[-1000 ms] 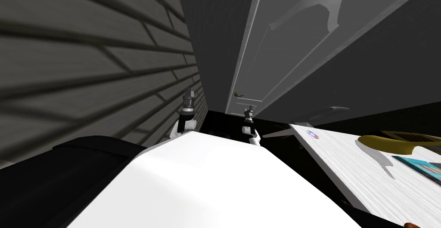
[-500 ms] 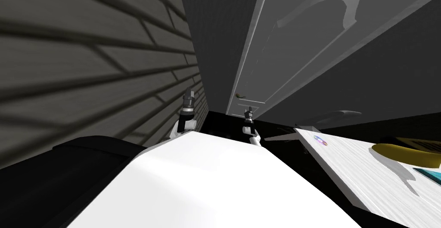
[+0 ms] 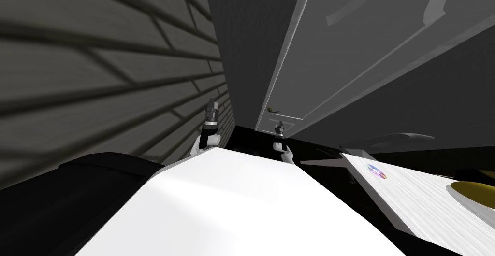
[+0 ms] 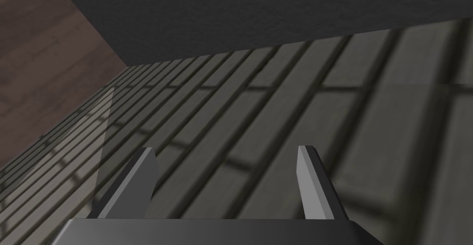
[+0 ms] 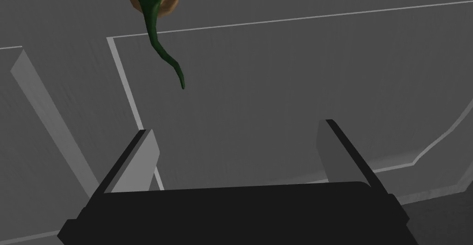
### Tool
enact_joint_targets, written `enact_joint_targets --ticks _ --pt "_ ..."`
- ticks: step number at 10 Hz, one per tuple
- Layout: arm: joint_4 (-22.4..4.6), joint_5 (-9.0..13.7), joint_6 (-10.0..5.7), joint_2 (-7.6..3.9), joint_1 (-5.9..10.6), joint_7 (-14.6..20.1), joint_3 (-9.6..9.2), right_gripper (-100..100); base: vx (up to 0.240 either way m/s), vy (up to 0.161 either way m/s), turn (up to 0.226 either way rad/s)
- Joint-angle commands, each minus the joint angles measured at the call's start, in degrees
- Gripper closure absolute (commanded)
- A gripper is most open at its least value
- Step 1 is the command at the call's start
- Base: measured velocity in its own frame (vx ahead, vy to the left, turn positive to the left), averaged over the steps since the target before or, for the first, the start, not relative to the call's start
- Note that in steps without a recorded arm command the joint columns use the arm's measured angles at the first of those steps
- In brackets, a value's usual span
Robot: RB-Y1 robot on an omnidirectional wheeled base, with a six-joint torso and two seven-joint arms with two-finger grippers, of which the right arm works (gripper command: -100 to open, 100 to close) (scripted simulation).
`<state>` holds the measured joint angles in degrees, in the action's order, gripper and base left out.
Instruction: Pull the door open
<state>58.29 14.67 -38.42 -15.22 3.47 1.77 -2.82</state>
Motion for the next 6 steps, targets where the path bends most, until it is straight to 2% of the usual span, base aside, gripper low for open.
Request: enact_joint_targets --ticks 1,5,6 --pt "-2.6 0.3 0.01 -0.44 1.04 -0.2 0.06 -100 0.103 0.008 0.074" --pt "-8.4 1.0 -0.34 -1.44 3.21 -0.6 0.15 -100 0.101 0.011 0.066" --pt "-11.0 1.3 -0.51 -1.88 4.2 -0.8 0.2 -100 0.133 0.025 0.124"
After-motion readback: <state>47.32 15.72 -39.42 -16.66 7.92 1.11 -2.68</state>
